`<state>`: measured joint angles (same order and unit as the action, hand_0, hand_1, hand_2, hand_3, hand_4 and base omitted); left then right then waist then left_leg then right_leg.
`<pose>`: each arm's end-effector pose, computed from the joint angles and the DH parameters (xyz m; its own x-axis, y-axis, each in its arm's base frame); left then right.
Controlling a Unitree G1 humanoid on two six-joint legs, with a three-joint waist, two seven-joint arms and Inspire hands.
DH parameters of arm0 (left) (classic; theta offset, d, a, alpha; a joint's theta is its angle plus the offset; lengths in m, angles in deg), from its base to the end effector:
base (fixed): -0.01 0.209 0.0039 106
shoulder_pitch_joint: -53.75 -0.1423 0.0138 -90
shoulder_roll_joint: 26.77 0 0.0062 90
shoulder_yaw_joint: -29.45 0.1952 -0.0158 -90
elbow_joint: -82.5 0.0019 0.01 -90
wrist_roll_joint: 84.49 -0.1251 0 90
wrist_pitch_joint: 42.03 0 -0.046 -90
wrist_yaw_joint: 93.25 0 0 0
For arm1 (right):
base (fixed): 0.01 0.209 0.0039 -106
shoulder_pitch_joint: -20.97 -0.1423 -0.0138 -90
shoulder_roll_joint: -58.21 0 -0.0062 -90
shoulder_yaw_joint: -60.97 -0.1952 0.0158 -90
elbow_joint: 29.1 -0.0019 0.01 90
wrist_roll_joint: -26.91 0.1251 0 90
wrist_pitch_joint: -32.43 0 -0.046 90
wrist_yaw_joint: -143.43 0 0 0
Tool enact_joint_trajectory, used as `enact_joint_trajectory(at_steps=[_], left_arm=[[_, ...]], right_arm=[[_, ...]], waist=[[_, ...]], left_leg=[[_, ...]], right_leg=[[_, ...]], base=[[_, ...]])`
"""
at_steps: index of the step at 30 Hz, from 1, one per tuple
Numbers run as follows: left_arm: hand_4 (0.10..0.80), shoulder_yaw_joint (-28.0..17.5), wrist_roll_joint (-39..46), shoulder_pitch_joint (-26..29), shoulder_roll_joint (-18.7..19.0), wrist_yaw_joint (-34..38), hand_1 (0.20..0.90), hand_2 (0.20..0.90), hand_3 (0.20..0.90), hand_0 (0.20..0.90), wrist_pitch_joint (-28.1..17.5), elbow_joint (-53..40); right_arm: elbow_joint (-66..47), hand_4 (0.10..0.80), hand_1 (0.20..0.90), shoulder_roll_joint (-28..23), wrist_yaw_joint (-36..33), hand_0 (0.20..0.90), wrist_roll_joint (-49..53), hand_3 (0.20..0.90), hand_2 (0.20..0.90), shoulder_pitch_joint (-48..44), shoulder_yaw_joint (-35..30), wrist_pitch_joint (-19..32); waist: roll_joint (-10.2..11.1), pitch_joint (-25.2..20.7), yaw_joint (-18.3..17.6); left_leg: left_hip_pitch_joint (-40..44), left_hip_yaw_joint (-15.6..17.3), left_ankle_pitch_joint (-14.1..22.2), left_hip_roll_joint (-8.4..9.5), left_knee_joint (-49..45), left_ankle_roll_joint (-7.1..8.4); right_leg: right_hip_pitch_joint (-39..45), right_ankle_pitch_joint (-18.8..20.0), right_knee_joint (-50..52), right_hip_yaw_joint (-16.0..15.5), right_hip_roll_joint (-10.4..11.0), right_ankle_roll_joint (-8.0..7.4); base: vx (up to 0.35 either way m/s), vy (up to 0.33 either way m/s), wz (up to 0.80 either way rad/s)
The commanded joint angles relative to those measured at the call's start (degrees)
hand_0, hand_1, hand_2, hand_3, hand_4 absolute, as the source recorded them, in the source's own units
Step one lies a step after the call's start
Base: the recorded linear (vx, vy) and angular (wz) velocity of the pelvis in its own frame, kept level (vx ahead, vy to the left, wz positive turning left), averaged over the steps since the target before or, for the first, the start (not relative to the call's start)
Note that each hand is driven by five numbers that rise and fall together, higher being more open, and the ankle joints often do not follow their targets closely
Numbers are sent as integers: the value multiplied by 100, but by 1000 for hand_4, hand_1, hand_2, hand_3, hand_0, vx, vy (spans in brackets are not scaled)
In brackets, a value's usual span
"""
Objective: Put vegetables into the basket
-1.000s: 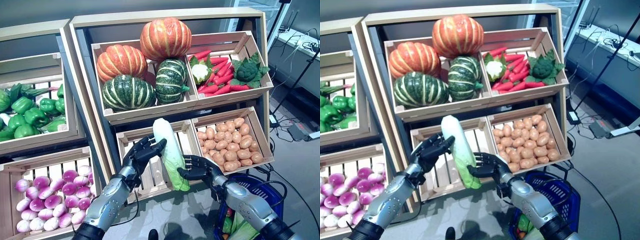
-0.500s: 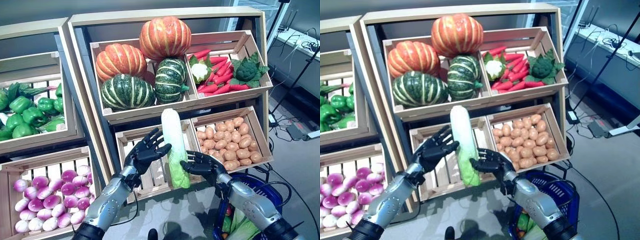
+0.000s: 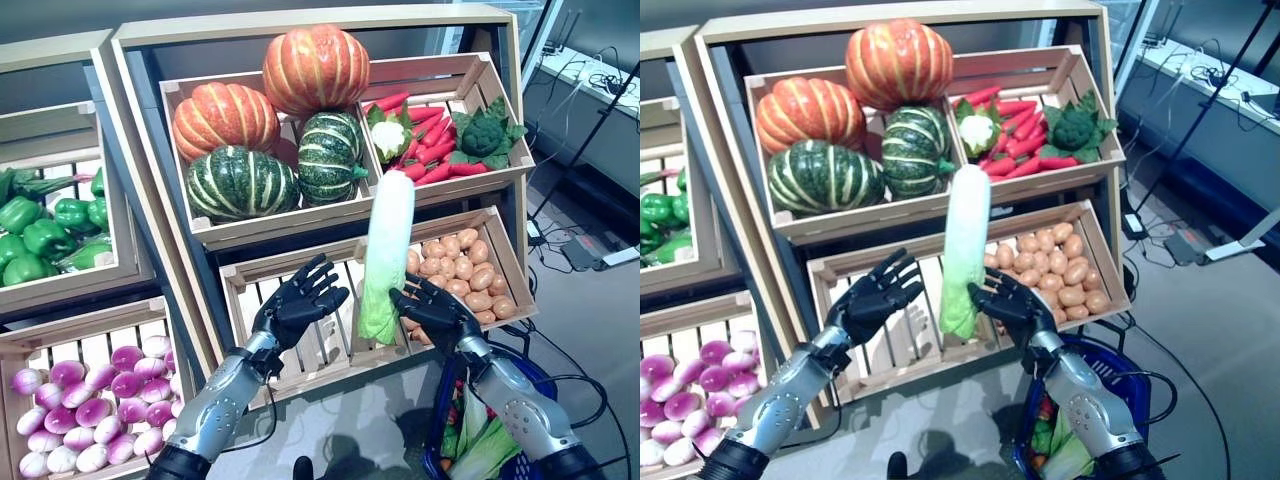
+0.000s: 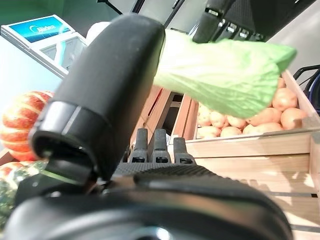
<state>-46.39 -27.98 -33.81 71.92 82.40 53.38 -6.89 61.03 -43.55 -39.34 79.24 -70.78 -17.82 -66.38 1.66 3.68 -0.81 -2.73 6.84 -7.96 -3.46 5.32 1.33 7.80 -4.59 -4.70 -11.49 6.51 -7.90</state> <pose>0.1939 0.1885 0.0351 0.9345 -0.3381 -0.1112 0.2296 0.8114 -0.5375 0.1928 -0.2070 0.0390 0.9554 0.1950 -0.2218 -0.0910 0.9088 0.4071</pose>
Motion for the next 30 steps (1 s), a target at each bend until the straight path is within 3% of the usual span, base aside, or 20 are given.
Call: enact_joint_trajectory(at_steps=[1,8,16,22,30], left_arm=[[800,-471,155,495,-66,-301,900,900,900,900,-323,-328],[800,-635,148,327,-53,-233,900,900,900,900,-280,-420],[800,-673,162,540,20,-41,900,900,900,900,-429,-459],[800,-757,89,586,100,-31,900,900,900,900,-438,-580],[800,-592,-171,1094,195,-105,900,900,900,900,-899,-807]], right_arm=[[-548,400,300,79,-306,300,-98,300,300,-381,-786,1078],[-296,400,300,-104,-1330,300,-1287,300,300,-97,-1474,1156],[263,400,300,-264,-2473,300,-1636,300,300,-233,-1867,1312],[766,400,300,-368,-3123,300,-1724,300,300,-273,-2067,1304],[1171,400,300,-364,-3195,300,-1334,300,300,-674,-1896,1542]], waist=[[70,-222,-35],[85,-120,-166],[84,309,-190],[137,731,-114],[90,1670,-59]], left_leg=[[618,204,826,-400,-32,281],[495,259,770,-427,-32,287],[349,325,666,-425,-74,184],[-109,199,817,-484,-783,187],[-1575,-108,1021,-548,-2249,249]], right_leg=[[-406,701,-30,214,395,-126],[-493,710,-30,269,315,-98],[-934,454,635,431,218,-6],[-1162,259,1067,484,112,138],[-2269,-29,2238,499,22,426]], base=[[-13,-14,-6],[-25,-16,-8],[-98,-15,-9],[-76,-78,-5],[-201,-56,3]])
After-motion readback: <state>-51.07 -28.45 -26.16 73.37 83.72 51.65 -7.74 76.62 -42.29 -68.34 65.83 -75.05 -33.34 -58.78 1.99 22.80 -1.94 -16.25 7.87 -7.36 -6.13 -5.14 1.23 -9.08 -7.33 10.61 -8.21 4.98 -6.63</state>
